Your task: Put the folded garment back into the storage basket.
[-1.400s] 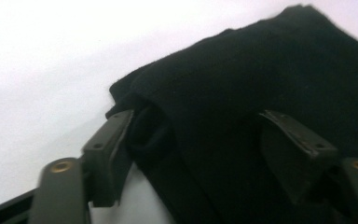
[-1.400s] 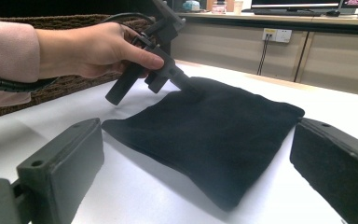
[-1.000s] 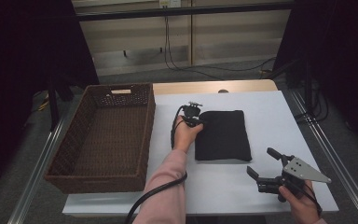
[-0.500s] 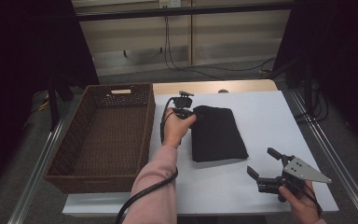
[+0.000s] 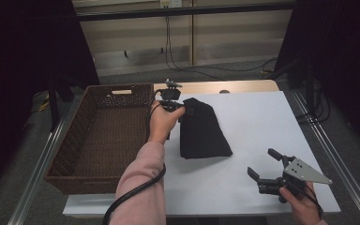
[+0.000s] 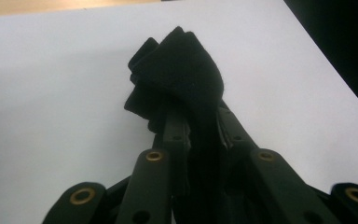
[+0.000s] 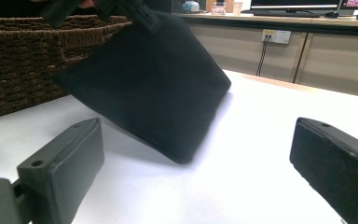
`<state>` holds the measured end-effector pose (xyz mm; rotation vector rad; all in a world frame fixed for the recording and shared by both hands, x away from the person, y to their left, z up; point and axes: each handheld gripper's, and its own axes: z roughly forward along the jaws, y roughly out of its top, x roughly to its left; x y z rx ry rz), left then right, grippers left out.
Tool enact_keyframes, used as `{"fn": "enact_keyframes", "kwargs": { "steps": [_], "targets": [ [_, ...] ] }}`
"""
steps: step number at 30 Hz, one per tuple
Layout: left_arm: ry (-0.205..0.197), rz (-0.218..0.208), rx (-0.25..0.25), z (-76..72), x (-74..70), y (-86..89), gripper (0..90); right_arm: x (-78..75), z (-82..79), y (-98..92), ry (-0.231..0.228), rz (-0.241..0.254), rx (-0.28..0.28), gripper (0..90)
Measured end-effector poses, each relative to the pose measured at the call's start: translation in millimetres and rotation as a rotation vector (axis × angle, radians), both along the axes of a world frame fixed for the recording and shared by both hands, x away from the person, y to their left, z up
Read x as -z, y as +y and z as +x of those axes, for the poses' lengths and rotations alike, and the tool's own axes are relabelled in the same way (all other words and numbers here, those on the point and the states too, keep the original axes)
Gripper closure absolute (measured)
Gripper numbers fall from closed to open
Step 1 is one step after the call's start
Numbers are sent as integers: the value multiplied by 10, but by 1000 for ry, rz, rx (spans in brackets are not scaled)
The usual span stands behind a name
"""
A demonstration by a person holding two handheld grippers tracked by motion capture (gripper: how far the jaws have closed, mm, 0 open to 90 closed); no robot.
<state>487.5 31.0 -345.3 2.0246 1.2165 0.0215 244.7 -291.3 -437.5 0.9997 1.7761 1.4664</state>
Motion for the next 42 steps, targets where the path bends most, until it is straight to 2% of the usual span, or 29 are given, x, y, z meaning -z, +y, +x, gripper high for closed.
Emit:
{"fn": "enact_keyframes", "kwargs": {
  "steps": [7, 9, 12, 17, 22, 25, 26, 29, 37, 38, 42],
  "targets": [
    [29, 25, -14, -11, -212, 92, 770, 1, 3, -4, -6, 5, -4, 25],
    [37, 20, -17, -20, -293, 135, 770, 0, 0, -4, -4, 7, -1, 25],
    [45, 14, -20, -23, -338, 162, 771, -1, 0, -4, -4, 8, -1, 24],
    [61, 28, -35, -46, -486, 185, 772, -3, 2, -4, -7, 5, -1, 24],
    [61, 42, -30, -61, -590, 193, 773, -2, -1, -1, -4, 9, -2, 24],
    [62, 25, -48, -79, -675, 204, 773, -3, -2, -3, -3, 11, -2, 24],
    [59, 38, -35, -81, -705, 215, 773, -3, -2, -3, -3, 11, -2, 24],
    [59, 35, -44, -101, -794, 229, 773, -4, -3, -2, -3, 8, -1, 24],
    [70, 40, -31, -126, -952, 262, 773, -6, -5, 3, -5, 13, -1, 24],
    [69, 40, -36, -126, -970, 267, 773, -12, -9, 20, 2, 36, 16, 24],
    [69, 36, -33, -133, -1020, 283, 773, -15, -9, 23, -1, 40, 16, 24]
  ]
}}
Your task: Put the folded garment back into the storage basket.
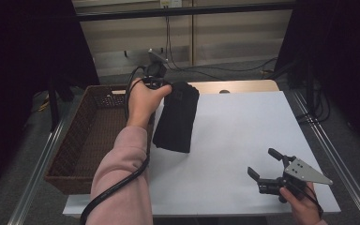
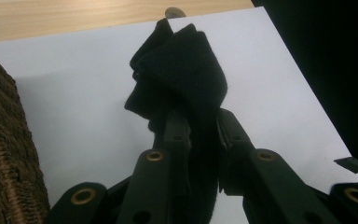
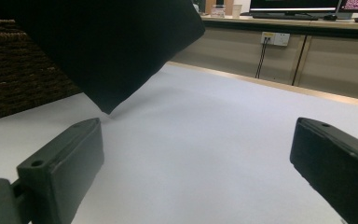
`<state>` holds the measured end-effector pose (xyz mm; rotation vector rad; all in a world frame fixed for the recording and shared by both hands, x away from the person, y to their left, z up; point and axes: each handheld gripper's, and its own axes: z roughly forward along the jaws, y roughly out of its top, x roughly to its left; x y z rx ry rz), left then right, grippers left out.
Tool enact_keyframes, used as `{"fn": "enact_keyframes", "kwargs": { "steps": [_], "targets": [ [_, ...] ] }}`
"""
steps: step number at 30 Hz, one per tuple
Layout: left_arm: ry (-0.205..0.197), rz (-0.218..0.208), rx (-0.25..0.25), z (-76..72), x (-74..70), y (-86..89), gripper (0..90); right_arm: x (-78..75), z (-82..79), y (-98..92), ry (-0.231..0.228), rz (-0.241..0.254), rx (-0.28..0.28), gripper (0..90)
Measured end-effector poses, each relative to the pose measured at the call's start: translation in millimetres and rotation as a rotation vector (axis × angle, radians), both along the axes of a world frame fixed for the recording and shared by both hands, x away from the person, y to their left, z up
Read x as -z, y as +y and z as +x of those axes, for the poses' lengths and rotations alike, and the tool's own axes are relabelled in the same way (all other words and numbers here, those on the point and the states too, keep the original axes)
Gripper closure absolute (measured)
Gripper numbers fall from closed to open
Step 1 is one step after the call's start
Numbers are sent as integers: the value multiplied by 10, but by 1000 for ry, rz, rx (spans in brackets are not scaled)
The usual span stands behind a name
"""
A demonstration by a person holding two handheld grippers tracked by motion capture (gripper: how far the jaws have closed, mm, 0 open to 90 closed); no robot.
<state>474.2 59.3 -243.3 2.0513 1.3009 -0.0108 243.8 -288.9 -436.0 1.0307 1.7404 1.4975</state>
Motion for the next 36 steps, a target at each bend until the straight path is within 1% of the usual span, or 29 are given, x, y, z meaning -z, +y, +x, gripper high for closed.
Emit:
{"fn": "enact_keyframes", "kwargs": {
  "steps": [1, 6, 7, 8, 10, 13, 14, 15, 16, 17, 21, 22, 23, 24, 25, 26, 27, 28, 29, 30, 32, 33, 35, 36],
  "targets": [
    [4, 3, 14, 0, -34, 15, 773, 0, 0, 0, 0, 1, 0, 24],
    [-1, 1, 8, -11, -104, 31, 773, -1, -1, 0, 0, 2, -1, 24],
    [4, -6, 3, -15, -122, 38, 773, 0, -1, 1, 1, 2, -1, 24],
    [3, 4, 7, -14, -145, 50, 773, 0, -1, 1, 1, 2, -1, 24],
    [4, 3, -3, -24, -183, 60, 773, -2, -1, 5, 4, 5, 5, 24],
    [-2, 6, -5, -35, -240, 78, 773, -1, 2, 6, -2, 2, 5, 23],
    [3, 6, -5, -39, -262, 82, 774, -1, 2, 6, -1, 2, 4, 23],
    [4, 22, -1, -45, -313, 96, 773, -3, -1, 5, 1, -1, 6, 24],
    [4, 22, -1, -45, -313, 96, 774, -7, -3, -1, -1, -7, 4, 24],
    [0, 24, 2, -49, -353, 106, 774, -8, -5, -1, 1, -8, 7, 23],
    [3, 24, -2, -55, -407, 116, 774, -8, -5, -1, 1, -8, 6, 24],
    [4, 23, -6, -58, -421, 118, 774, -4, 2, 4, -9, 3, -3, 23],
    [1, 26, -6, -61, -456, 121, 774, -10, -7, -1, 0, -6, 4, 23],
    [4, 25, -6, -64, -474, 122, 774, -5, 2, 2, -10, 2, -4, 23],
    [4, 25, -6, -64, -474, 122, 774, -5, 2, 2, -10, 2, -4, 23],
    [1, 24, -4, -63, -490, 129, 774, -10, -12, -1, 7, -4, 11, 23],
    [-6, 22, -7, -66, -508, 135, 774, -9, -11, 0, 8, -2, 11, 23],
    [0, 31, -8, -65, -540, 154, 774, -10, -11, -1, 6, -3, 10, 23],
    [0, 31, -8, -65, -540, 154, 774, -10, -12, -2, 6, -3, 10, 23],
    [0, 32, -6, -66, -573, 173, 774, -11, -13, -2, 7, -4, 11, 23],
    [-3, 25, -14, -69, -586, 182, 774, -10, -13, -2, 8, -3, 10, 23],
    [-10, 36, -16, -71, -625, 206, 774, -10, -12, 0, 7, -3, 10, 23],
    [-9, 31, -16, -73, -642, 220, 774, -9, -7, -1, 1, -5, 4, 23],
    [-10, 39, -18, -75, -678, 241, 774, -10, -8, 0, 1, -5, 4, 23]
  ]
}}
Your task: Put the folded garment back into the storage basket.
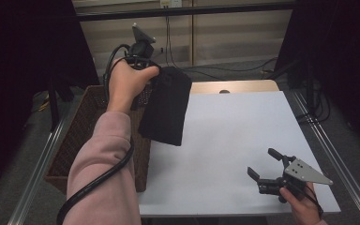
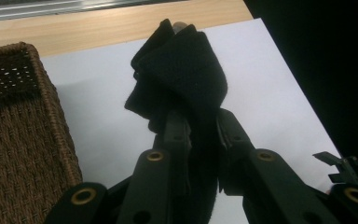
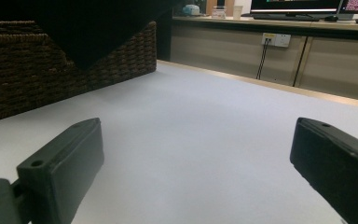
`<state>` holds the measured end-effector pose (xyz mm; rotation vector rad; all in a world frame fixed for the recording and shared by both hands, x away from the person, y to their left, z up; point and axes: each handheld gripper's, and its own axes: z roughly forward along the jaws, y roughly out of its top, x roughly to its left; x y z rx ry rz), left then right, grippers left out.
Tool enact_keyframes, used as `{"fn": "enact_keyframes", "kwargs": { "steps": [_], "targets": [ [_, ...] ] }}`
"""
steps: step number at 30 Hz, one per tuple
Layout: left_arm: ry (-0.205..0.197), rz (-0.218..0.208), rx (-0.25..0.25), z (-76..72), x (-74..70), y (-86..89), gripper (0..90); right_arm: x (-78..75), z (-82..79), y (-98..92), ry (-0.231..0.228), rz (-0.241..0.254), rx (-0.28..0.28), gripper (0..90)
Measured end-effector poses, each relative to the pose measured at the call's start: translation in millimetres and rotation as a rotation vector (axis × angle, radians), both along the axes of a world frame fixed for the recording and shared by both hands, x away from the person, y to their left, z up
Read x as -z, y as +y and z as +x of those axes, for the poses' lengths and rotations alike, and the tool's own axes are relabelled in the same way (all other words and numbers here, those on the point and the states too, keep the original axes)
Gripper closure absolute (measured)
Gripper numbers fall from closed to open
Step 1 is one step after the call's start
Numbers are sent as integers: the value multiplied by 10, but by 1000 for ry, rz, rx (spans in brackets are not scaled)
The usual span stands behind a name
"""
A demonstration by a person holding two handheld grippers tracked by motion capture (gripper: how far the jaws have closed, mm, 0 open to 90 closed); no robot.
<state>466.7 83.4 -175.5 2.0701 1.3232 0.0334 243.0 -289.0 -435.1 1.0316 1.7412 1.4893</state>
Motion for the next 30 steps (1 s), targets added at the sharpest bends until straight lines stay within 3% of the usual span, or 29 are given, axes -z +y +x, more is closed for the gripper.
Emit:
{"fn": "enact_keyframes", "kwargs": {
  "steps": [12, 13, 24, 30],
  "targets": [
    [-12, 17, -3, -23, -201, 105, 774, 4, 7, 2, -10, 10, -6, 23],
    [-10, 17, -13, -30, -229, 122, 774, -2, -7, -2, 8, 3, 8, 23],
    [-12, 19, -21, -37, -314, 247, 774, 3, 7, 2, -14, 6, -10, 23],
    [-12, 24, -37, -50, -381, 343, 773, -4, -7, -5, 1, -1, 7, 23]
  ]
}}
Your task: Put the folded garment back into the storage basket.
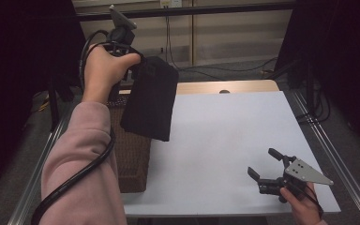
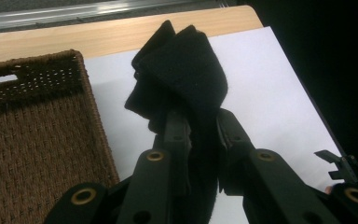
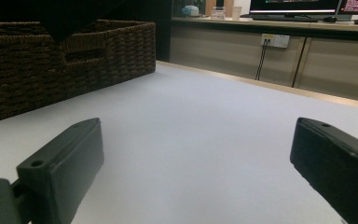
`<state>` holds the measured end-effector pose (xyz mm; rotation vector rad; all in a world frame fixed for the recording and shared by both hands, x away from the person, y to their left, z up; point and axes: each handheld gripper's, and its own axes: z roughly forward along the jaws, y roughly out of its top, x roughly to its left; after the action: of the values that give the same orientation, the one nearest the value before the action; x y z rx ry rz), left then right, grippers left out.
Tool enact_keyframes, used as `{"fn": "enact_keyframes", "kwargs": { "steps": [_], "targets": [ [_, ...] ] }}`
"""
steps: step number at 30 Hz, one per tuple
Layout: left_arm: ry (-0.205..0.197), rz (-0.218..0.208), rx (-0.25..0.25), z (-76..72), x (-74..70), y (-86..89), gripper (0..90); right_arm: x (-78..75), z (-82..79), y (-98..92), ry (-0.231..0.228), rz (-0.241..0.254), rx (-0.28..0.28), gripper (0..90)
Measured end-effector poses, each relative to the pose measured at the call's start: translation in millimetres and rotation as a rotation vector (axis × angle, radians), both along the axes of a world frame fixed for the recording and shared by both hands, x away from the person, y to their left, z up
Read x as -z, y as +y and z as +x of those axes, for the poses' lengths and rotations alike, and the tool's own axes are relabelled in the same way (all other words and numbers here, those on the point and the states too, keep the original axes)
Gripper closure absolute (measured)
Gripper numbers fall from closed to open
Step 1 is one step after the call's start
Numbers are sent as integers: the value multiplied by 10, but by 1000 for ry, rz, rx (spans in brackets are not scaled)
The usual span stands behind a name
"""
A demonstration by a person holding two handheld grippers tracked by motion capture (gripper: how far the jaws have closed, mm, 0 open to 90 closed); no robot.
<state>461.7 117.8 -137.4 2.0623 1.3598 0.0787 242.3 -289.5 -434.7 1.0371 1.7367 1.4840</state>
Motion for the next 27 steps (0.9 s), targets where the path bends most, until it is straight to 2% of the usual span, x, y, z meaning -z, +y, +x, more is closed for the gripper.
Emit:
{"fn": "enact_keyframes", "kwargs": {
  "steps": [3, 4, 9, 11, 12, 13, 14, 15, 22, 27],
  "targets": [
    [-3, 1, 1, -8, -35, 53, 773, -1, 0, 4, 2, 2, -4, 23],
    [-2, 7, -19, -20, -59, 78, 773, 0, 5, -1, -8, -6, -5, 23],
    [-3, -2, -27, -24, -79, 156, 773, -1, -1, 5, -3, 0, -7, 23],
    [-1, -8, -19, -22, -79, 189, 773, 5, 9, 10, -14, 10, -16, 23],
    [-6, -14, -31, -27, -75, 198, 773, 5, 10, 10, -13, 9, -15, 23],
    [-3, -2, -19, -26, -81, 222, 773, 5, 9, 10, -13, 10, -15, 23],
    [-3, -8, -41, -32, -81, 226, 773, 5, 9, 10, -13, 10, -15, 23],
    [-2, -5, -23, -25, -83, 255, 774, 4, 7, 12, -13, 10, -17, 23],
    [-1, -10, -55, -29, -63, 341, 773, 5, 10, 14, -14, 7, -17, 23],
    [-7, 1, -61, -20, -37, 413, 773, 4, 7, 20, -9, 12, -16, 23]
  ]
}}
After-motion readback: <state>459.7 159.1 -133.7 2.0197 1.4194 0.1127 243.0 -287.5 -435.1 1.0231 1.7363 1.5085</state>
